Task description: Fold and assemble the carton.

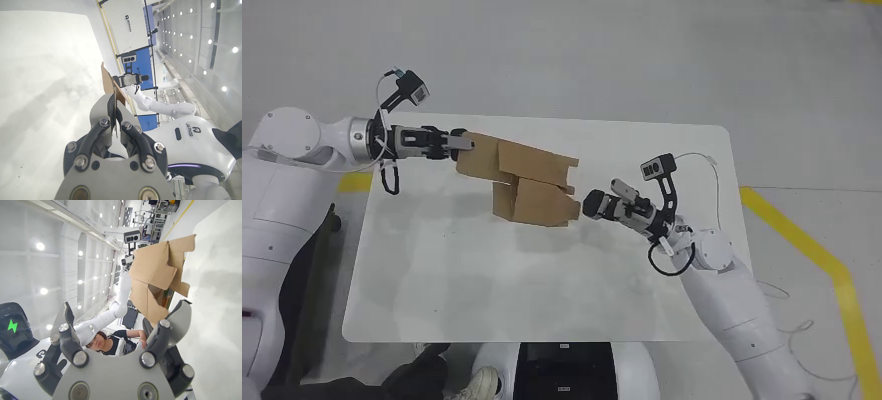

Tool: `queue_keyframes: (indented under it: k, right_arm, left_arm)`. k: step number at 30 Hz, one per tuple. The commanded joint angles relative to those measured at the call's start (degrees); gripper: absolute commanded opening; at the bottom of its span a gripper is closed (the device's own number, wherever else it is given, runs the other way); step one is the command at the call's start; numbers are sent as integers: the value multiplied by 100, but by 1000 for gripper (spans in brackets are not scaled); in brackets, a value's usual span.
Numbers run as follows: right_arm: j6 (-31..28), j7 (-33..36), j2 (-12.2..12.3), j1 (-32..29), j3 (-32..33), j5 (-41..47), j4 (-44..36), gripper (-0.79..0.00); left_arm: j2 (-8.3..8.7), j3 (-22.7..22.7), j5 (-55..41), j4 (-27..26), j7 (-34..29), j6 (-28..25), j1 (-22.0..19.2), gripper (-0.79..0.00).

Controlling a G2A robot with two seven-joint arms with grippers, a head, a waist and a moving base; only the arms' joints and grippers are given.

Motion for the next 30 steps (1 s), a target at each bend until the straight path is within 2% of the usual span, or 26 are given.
queue_keyframes:
  k: [1,12,19,30]
  right_arm:
    - [12,15,-13,19,-39,52,45,0]
    - [-60,115,-97,188,-272,201,265,0]
    - [-129,399,-87,133,-172,452,99,0]
    - [-117,339,-60,28,-46,256,-153,0]
  left_arm:
    - [-17,-6,-71,33,-45,53,1,-785]
    - [-120,-38,-270,222,-177,150,-51,-785]
    - [-192,36,60,309,0,119,-104,-785]
    - [-279,84,407,362,127,57,-152,-785]
